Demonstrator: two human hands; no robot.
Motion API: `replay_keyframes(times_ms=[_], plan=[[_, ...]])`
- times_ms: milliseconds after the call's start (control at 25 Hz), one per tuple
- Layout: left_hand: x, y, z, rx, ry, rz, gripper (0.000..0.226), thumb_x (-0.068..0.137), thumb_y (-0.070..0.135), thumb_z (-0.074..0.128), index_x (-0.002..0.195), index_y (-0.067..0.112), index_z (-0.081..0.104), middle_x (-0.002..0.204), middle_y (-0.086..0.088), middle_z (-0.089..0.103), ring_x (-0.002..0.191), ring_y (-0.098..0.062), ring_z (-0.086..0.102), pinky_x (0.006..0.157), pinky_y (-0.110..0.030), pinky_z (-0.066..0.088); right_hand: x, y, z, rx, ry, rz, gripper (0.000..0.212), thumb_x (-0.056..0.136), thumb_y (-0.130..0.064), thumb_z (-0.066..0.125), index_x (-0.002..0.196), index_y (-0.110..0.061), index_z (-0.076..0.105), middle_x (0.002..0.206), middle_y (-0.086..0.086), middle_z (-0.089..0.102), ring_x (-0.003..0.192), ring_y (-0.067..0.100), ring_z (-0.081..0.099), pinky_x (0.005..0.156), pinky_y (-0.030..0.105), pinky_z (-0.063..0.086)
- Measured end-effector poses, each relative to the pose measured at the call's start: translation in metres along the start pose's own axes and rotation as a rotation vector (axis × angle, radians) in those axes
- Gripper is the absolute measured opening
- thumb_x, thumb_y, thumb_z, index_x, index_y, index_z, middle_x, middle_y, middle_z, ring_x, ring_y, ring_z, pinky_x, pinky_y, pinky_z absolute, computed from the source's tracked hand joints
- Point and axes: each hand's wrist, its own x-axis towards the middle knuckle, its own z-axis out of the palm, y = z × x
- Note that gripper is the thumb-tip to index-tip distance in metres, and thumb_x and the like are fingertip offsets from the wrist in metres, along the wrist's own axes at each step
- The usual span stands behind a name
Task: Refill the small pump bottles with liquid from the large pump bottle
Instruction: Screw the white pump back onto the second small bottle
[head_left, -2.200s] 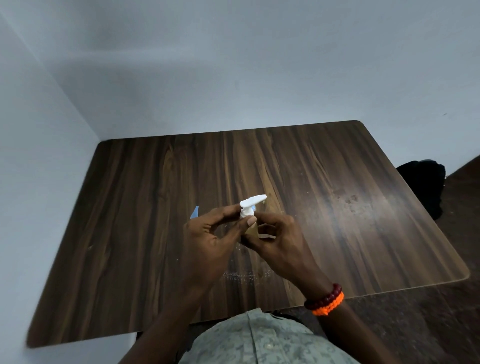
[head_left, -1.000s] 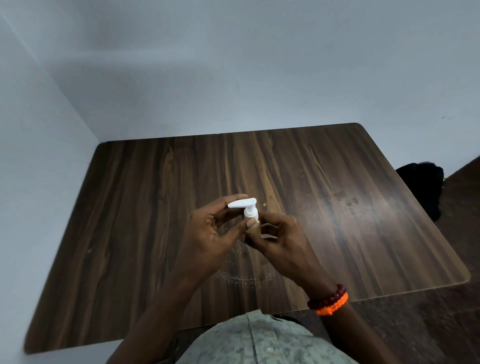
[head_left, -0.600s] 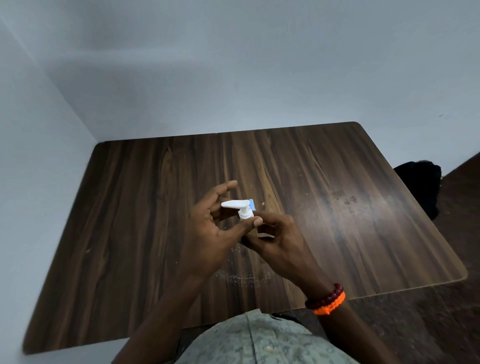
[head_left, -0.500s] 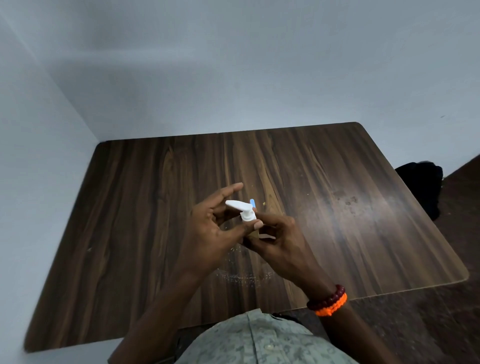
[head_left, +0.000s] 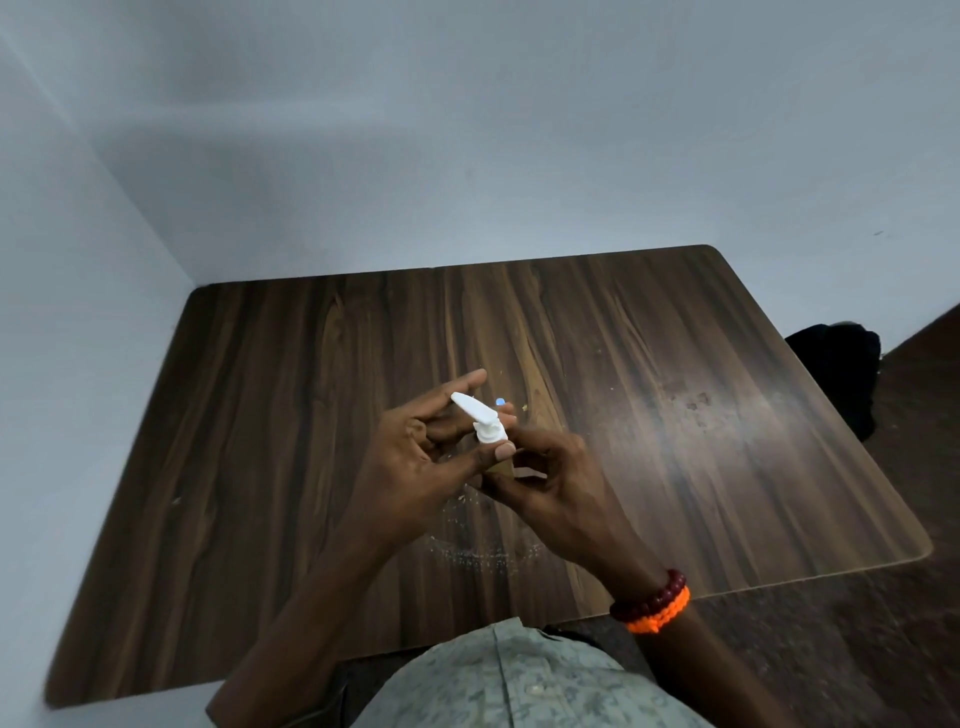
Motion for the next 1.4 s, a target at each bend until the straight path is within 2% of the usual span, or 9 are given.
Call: replay_keyframes(times_ms=[360,560,680,800,920,1040,1160,1280,1400], plan=[[-0.005,-0.008,0.017,0.126,0.168,0.032,0.069,0.069,0.030,0.092,0.132,0.016,0.068,0.106,0.012,0.082,0.107,-0.008,0.077,0.101,-0.036,0.061,-0.006,0.005,0.001,-0.057,0.025,0.027,0.049,0.093,-0.020,0.078,0.140,-0.022,0.064,0.127,-0.006,0.071,0.116,0.007,0.067,0.098,0.026,0.059],[-0.012,-0.023,0.058,0.237,0.230,0.031,0.049,0.075,0.031,0.091,0.121,0.027,0.074,0.111,0.015,0.080,0.106,-0.001,0.075,0.093,-0.035,0.063,-0.016,0.026,-0.009,-0.303,0.318,0.019,0.038,0.077,-0.016,0.090,0.112,-0.021,0.077,0.092,-0.006,0.064,0.082,0.008,0.061,0.064,0.018,0.051],[-0.001,-0.034,0.077,0.344,0.202,0.028,0.049,0.076,0.026,0.091,0.122,0.022,0.075,0.112,0.015,0.079,0.106,0.006,0.073,0.096,-0.025,0.060,-0.020,0.045,-0.018,-0.297,0.381,0.073,0.035,0.076,-0.014,0.091,0.105,-0.026,0.076,0.088,-0.013,0.070,0.078,0.005,0.065,0.063,0.008,0.047],[0.007,-0.049,0.090,0.400,0.096,-0.081,0.059,0.076,0.018,0.092,0.131,0.018,0.072,0.123,0.011,0.076,0.116,0.005,0.069,0.103,-0.017,0.054,-0.018,0.069,-0.031,-0.253,0.373,0.163,0.040,0.078,-0.012,0.088,0.098,-0.042,0.070,0.086,-0.017,0.073,0.077,0.006,0.069,0.061,0.014,0.052],[0.014,-0.073,0.080,0.422,0.050,-0.407,0.054,0.082,0.022,0.088,0.132,0.017,0.070,0.120,0.007,0.078,0.107,0.003,0.071,0.091,-0.010,0.053,0.001,0.099,-0.050,-0.246,0.356,0.260,0.039,0.076,-0.014,0.089,0.082,-0.045,0.066,0.089,-0.020,0.073,0.075,0.008,0.067,0.060,0.014,0.050],[0.006,-0.107,0.045,0.453,0.023,-0.788,0.031,0.087,0.032,0.082,0.110,0.011,0.074,0.096,-0.001,0.080,0.087,-0.010,0.075,0.085,-0.030,0.063,0.032,0.131,-0.065,-0.237,0.362,0.340,0.039,0.073,-0.009,0.088,0.075,-0.040,0.065,0.078,-0.010,0.074,0.070,0.006,0.068,0.061,0.019,0.052],[-0.011,-0.139,0.006,0.354,0.265,-0.999,0.031,0.084,0.032,0.086,0.091,0.004,0.076,0.083,-0.014,0.080,0.079,-0.028,0.079,0.080,-0.049,0.067,0.062,0.162,-0.074,-0.251,0.355,0.362,0.036,0.071,0.003,0.081,0.071,-0.030,0.066,0.074,-0.005,0.074,0.067,0.006,0.068,0.065,0.029,0.056],[-0.020,-0.157,-0.017,0.417,0.425,-0.992,0.036,0.077,0.034,0.092,0.090,0.004,0.078,0.082,-0.016,0.080,0.082,-0.035,0.079,0.081,-0.053,0.066,0.086,0.190,-0.076,-0.282,0.329,0.343,0.024,0.072,0.009,0.073,0.072,-0.015,0.069,0.073,-0.006,0.074,0.071,0.002,0.070,0.071,0.028,0.058],[-0.012,-0.167,-0.024,0.481,0.503,-0.841,0.052,0.072,0.022,0.096,0.117,0.009,0.073,0.107,-0.010,0.078,0.100,-0.029,0.076,0.093,-0.052,0.060,0.102,0.210,-0.072,-0.299,0.287,0.330,0.019,0.074,0.009,0.072,0.074,-0.010,0.070,0.075,0.000,0.076,0.070,0.009,0.070,0.068,0.030,0.057]])
